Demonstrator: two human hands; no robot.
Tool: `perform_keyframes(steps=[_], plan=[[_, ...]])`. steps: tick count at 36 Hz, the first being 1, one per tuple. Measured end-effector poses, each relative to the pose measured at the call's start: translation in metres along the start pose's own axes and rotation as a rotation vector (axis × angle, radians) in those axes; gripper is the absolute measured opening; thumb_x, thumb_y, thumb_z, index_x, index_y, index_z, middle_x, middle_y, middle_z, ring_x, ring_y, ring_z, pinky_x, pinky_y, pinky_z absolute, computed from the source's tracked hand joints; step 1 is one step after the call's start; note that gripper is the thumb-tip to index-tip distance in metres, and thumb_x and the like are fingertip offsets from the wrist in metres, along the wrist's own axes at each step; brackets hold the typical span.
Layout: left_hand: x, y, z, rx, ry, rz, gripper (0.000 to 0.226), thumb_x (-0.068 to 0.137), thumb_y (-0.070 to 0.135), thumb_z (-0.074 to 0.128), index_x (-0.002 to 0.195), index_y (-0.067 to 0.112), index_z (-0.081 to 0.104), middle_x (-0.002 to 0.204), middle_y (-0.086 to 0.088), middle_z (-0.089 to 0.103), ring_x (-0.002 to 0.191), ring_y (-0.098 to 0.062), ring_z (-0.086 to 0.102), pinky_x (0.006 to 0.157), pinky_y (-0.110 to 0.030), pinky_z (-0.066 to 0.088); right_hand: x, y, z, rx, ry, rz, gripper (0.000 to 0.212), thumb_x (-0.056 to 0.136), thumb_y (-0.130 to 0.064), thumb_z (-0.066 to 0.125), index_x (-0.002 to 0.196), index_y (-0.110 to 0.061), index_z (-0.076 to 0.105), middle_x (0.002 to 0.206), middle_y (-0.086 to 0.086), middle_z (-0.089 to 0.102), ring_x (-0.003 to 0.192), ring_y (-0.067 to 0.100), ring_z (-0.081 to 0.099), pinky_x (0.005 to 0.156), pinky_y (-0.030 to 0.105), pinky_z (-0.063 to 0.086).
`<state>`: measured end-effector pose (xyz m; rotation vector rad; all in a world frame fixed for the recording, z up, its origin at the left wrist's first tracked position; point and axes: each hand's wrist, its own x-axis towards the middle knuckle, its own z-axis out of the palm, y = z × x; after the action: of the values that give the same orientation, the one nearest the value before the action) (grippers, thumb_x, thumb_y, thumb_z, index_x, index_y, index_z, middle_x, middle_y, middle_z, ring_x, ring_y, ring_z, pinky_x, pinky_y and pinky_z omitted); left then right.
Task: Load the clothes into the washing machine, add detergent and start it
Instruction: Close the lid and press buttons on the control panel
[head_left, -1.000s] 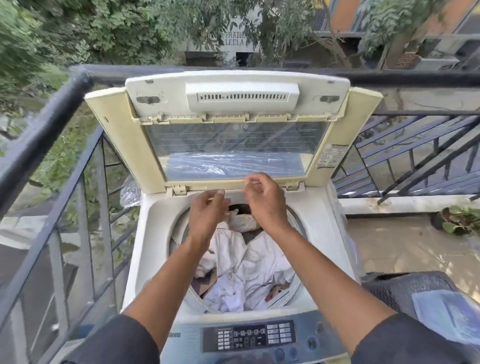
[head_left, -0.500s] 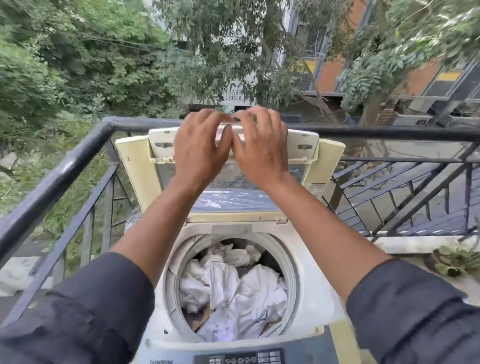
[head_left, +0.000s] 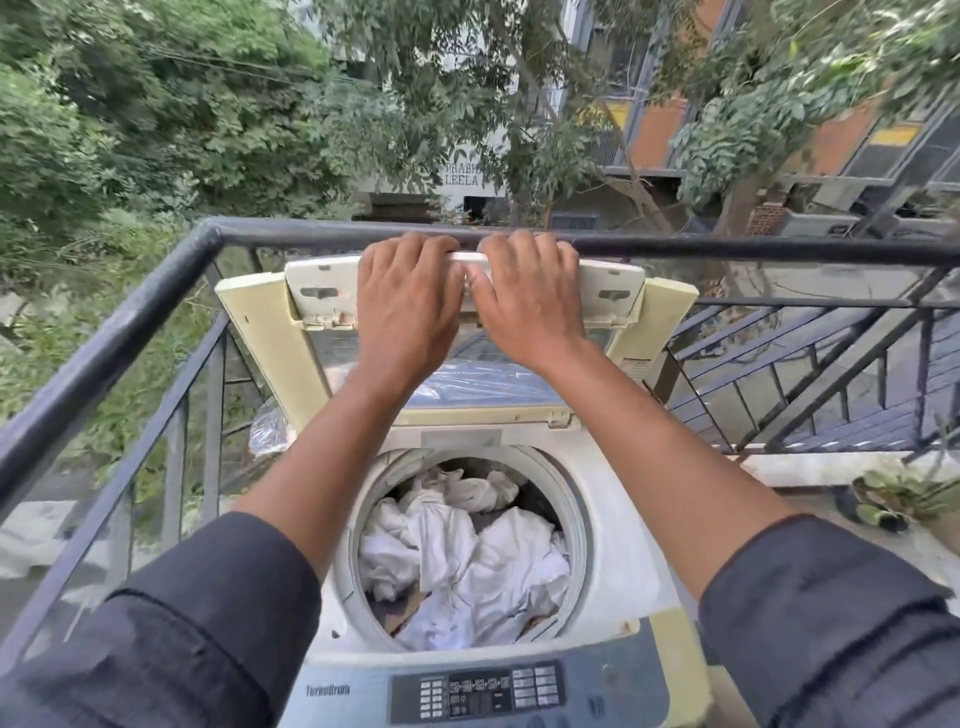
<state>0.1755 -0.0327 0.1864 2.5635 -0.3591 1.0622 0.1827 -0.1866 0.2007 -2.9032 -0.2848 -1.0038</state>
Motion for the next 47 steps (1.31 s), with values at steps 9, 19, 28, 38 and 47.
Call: perform_keyframes(steps=[9,19,28,38,47], plan=[[-0.057,0.031,-0.026,0.170,-0.003,-0.057,0.028,0.112,0.036,0.039,0.112,0.016,0.058,0.106,-0.007,0.059,0.099,-0.031,0.048,0.101,-0.046,0.037,-0.060,-0.004,-0.025,0.067,0.082,-0.038,0.030,0.103,-0.044,0.044,0.106,-0.021,0.063,0.093,-0.001,0.066,0.087,0.027,0.058,0.081,0.043,0.036],[-0.140,0.055,-0.060,0.131,-0.088,-0.065,0.026,0.113,0.033,0.043,0.123,0.017,0.061,0.115,-0.004,0.062,0.114,-0.031,0.053,0.108,-0.047,0.034,-0.142,-0.007,-0.051,0.122,-0.004,-0.139,0.027,0.105,-0.043,0.045,0.117,-0.025,0.062,0.101,-0.004,0.068,0.089,0.026,0.059,0.082,0.042,0.037],[-0.226,0.063,-0.080,0.104,-0.250,-0.072,0.031,0.098,0.024,0.056,0.127,0.019,0.065,0.118,-0.001,0.068,0.111,-0.033,0.061,0.105,-0.050,0.044,-0.226,-0.019,-0.055,0.153,-0.207,-0.156,0.032,0.102,-0.043,0.047,0.131,-0.039,0.058,0.101,-0.005,0.063,0.094,0.025,0.059,0.081,0.043,0.036],[-0.298,0.056,-0.077,-0.034,-0.447,-0.093,0.033,0.098,0.040,0.054,0.122,0.023,0.069,0.113,0.003,0.069,0.102,-0.027,0.061,0.092,-0.038,0.041,-0.289,-0.029,-0.048,0.290,-0.568,-0.121,0.032,0.100,-0.040,0.058,0.131,-0.042,0.056,0.107,-0.001,0.063,0.107,0.025,0.058,0.091,0.043,0.038],[-0.335,0.053,-0.063,-0.098,-0.576,-0.217,0.033,0.094,0.012,0.069,0.126,0.020,0.074,0.110,-0.002,0.074,0.104,-0.033,0.067,0.094,-0.047,0.052,-0.323,-0.035,-0.035,0.273,-0.763,-0.071,0.039,0.092,-0.016,0.060,0.122,-0.042,0.057,0.106,-0.005,0.065,0.107,0.024,0.058,0.096,0.043,0.039]])
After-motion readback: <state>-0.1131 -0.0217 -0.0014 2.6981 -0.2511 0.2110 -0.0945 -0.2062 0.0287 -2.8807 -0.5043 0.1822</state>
